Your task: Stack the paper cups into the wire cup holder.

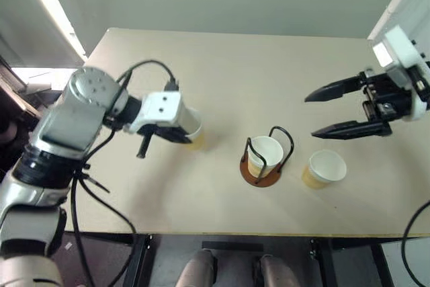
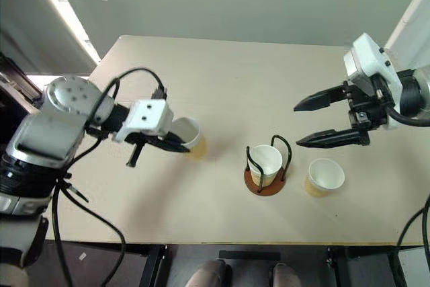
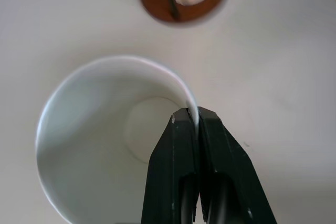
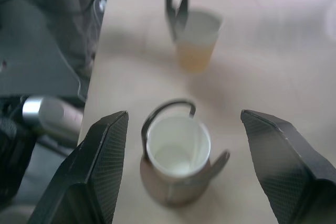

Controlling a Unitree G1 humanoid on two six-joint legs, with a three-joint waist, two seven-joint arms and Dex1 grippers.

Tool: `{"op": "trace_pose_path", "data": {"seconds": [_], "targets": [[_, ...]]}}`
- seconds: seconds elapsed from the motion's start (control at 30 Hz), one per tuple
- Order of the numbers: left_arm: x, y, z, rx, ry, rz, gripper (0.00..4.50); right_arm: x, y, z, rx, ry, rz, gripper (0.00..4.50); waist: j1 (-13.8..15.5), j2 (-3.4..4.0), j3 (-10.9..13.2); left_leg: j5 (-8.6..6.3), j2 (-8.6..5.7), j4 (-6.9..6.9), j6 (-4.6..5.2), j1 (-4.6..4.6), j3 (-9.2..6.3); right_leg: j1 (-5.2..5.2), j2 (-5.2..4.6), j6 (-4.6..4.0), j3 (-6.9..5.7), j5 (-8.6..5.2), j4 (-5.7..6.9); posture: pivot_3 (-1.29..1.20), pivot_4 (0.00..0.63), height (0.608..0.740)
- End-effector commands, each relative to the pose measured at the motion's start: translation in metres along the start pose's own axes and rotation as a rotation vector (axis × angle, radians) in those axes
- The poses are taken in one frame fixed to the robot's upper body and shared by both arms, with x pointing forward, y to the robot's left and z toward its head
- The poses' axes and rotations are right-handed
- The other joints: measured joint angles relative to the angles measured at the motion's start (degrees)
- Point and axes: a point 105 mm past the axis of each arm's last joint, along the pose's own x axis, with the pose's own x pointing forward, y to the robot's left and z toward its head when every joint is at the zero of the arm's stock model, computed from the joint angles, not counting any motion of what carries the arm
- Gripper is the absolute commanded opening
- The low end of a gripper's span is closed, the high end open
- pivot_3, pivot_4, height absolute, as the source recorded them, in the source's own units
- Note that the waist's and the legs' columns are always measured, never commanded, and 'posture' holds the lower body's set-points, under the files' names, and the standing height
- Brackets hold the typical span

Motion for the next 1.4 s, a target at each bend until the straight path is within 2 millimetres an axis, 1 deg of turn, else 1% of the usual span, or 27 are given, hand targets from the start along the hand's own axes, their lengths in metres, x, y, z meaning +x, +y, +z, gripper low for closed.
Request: {"op": "trace_pose_path", "data": {"seconds": [0.03,0.17,0.37,0.47,0.8,0.9,1.07,1.2,1.33,1.4], "targets": [[-0.01,0.012,0.028,0.049,-0.085,0.012,0.07,-0.01,0.006,0.01,-0.045,0.002,-0.022,3.53,-0.19,0.01,0.0,-0.01,0.0,0.01,0.02,0.0,0.03,0.0,-0.03,0.02,0.03,0.01,0.0,0.0,0.15,0.74],[-0.006,0.018,0.054,0.088,-0.166,-0.05,0.07,-0.015,0.007,0.014,-0.045,-0.005,-0.035,3.53,-0.39,0.01,0.0,-0.01,0.02,-0.01,0.03,0.03,0.1,0.0,-0.02,0.03,0.04,0.01,0.02,0.0,0.15,0.74],[0.007,0.027,0.081,0.175,-0.231,-0.116,0.07,-0.024,0.006,0.027,-0.025,-0.067,-0.088,3.53,-0.22,0.01,0.0,-0.02,0.02,0.0,0.03,0.01,0.09,0.0,-0.02,0.06,0.04,0.03,-0.01,0.0,0.15,0.74],[0.017,0.028,0.087,0.203,-0.237,-0.158,0.07,-0.025,0.006,0.032,-0.013,-0.106,-0.112,3.53,-0.16,0.01,0.0,-0.02,0.02,0.01,0.04,0.0,0.09,0.0,-0.02,0.06,0.04,0.03,-0.02,0.0,0.15,0.74],[0.048,0.022,0.11,0.294,-0.28,-0.29,0.07,-0.033,0.011,0.029,0.019,-0.117,-0.206,3.53,0.12,0.0,0.01,-0.02,0.02,0.03,0.05,-0.05,0.09,0.0,-0.02,0.1,0.03,0.05,-0.03,0.0,0.15,0.74],[0.053,0.021,0.122,0.324,-0.309,-0.317,0.07,-0.036,0.013,0.028,0.025,-0.112,-0.232,3.53,0.25,-0.01,0.02,-0.03,0.02,0.05,0.06,-0.06,0.1,0.0,-0.03,0.11,0.04,0.06,-0.02,0.0,0.15,0.74],[0.063,0.015,0.123,0.34,-0.312,-0.366,0.07,-0.037,0.015,0.027,0.03,-0.109,-0.26,3.53,0.23,0.01,0.01,-0.03,0.03,0.05,0.06,-0.04,0.15,0.0,-0.02,0.14,0.06,0.05,-0.02,0.0,0.15,0.74],[0.074,0.009,0.118,0.355,-0.282,-0.408,0.07,-0.039,0.016,0.027,0.031,-0.103,-0.278,3.53,0.35,0.0,0.01,-0.03,0.02,0.1,0.07,-0.05,0.15,0.0,-0.02,0.17,0.06,0.07,0.0,0.0,0.15,0.74],[0.079,0.005,0.116,0.353,-0.277,-0.435,0.07,-0.04,0.016,0.027,0.029,-0.102,-0.296,3.53,0.39,0.0,0.02,-0.06,0.02,0.17,0.11,-0.09,0.15,0.01,-0.02,0.19,0.06,0.08,-0.01,0.0,0.15,0.74],[0.085,0.005,0.111,0.348,-0.262,-0.44,0.07,-0.04,0.017,0.026,0.026,-0.101,-0.304,3.53,0.41,0.0,0.02,-0.06,0.02,0.18,0.11,-0.08,0.15,0.01,-0.02,0.19,0.06,0.07,0.0,0.0,0.15,0.74]]}}
